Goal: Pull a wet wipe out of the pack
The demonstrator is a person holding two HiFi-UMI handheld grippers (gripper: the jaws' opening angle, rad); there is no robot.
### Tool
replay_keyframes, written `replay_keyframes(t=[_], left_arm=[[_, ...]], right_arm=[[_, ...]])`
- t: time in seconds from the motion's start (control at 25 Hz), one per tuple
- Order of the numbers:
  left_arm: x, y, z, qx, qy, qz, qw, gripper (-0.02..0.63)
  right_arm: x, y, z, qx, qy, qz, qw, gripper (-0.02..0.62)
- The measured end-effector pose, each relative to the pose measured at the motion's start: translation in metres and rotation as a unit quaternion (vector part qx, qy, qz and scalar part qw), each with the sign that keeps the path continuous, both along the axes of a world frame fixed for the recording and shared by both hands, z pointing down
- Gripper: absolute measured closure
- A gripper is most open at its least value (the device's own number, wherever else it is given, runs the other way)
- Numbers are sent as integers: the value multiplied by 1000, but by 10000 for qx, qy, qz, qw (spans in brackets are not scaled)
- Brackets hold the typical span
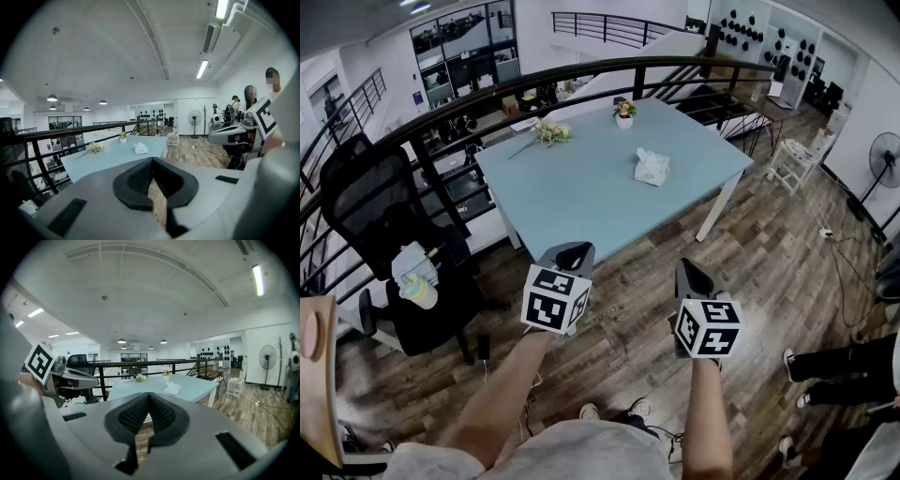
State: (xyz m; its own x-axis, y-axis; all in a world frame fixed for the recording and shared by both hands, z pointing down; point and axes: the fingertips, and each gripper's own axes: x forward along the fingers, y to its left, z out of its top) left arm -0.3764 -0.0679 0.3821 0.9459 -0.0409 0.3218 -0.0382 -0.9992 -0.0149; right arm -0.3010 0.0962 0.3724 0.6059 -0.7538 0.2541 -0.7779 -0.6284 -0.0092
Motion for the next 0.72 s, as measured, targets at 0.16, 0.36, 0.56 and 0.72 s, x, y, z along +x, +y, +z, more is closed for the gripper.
replay_keyframes(t=[0.16,0.36,0.56,0.72], left_arm=[[0,-1,-1,5,10,16,10000,611],[2,1,4,11,-15,89,10000,611],[9,0,5,5,-13,141,9999,611],[17,3,7,7,-21,188,9998,611]], right_arm=[[1,1,-3,44,29,35,10000,592],[1,3,-1,33,84,79,9999,592],[5,1,0,27,117,103,9999,592],[12,3,3,45,90,141,9998,591]])
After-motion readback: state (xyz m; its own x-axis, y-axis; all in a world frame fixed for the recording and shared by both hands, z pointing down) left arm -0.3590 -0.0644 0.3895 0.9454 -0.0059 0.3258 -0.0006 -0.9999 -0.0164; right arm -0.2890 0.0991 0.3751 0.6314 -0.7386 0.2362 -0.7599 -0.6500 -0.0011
